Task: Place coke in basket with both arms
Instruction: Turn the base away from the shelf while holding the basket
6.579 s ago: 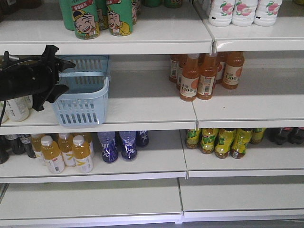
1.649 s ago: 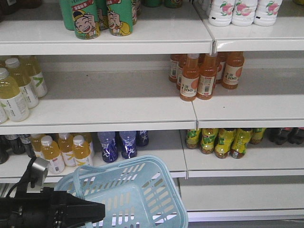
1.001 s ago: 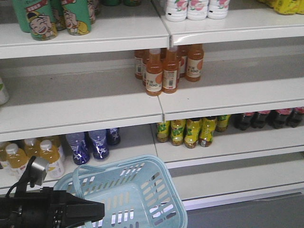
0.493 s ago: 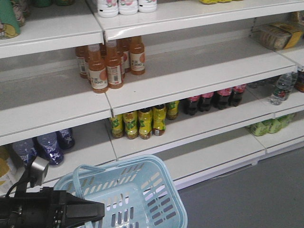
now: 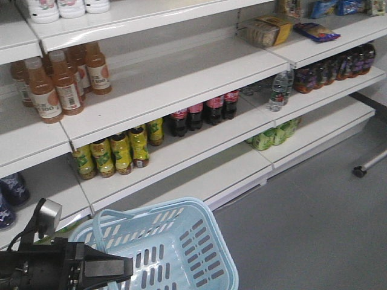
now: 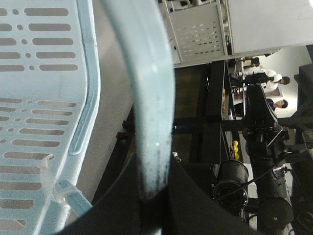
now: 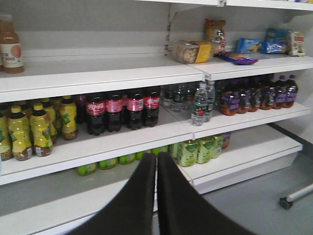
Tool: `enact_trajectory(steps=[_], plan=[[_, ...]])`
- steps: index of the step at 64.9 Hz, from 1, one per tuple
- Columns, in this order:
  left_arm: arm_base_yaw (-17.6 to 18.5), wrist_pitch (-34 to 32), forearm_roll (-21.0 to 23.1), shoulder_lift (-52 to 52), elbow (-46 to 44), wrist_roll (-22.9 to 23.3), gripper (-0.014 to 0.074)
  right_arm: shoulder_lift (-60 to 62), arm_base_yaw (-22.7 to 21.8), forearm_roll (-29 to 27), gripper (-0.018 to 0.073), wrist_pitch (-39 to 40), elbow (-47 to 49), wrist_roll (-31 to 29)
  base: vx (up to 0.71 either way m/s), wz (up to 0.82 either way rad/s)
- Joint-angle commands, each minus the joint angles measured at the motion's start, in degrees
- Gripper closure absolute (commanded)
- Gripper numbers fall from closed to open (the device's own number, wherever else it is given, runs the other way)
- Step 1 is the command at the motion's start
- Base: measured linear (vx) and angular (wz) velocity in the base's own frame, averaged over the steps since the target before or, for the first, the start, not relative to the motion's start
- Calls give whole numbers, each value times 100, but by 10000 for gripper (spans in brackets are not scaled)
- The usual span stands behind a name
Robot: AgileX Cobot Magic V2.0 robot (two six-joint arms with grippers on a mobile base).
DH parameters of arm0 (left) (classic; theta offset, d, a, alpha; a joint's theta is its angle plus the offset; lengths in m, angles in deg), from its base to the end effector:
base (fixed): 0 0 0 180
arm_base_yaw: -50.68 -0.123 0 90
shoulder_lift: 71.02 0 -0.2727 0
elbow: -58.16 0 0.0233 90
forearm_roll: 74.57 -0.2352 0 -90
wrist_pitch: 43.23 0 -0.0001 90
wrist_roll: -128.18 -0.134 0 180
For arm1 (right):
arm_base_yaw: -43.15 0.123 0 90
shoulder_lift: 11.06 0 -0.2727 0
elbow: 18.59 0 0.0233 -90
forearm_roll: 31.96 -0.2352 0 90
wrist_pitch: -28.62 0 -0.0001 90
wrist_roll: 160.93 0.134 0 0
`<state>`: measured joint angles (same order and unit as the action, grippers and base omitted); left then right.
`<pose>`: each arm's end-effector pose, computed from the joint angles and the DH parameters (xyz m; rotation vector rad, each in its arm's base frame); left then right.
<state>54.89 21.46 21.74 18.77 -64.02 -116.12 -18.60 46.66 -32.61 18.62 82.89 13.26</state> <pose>0.1772 -0.1338 0.1684 -0.1374 2.3604 -1.6847 0.0957 0.0061 0.1839 -0.1284 1.6717 -0.0202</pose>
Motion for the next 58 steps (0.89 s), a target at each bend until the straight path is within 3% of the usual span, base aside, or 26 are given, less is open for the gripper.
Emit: enact_trajectory(steps=[1, 58], plan=[[25, 499, 587, -151, -82, -73, 604, 74, -2, 14, 561, 415, -40, -27, -8, -46], [25, 499, 587, -151, -82, -73, 603, 74, -2, 14, 561, 415, -40, -27, -8, -41]])
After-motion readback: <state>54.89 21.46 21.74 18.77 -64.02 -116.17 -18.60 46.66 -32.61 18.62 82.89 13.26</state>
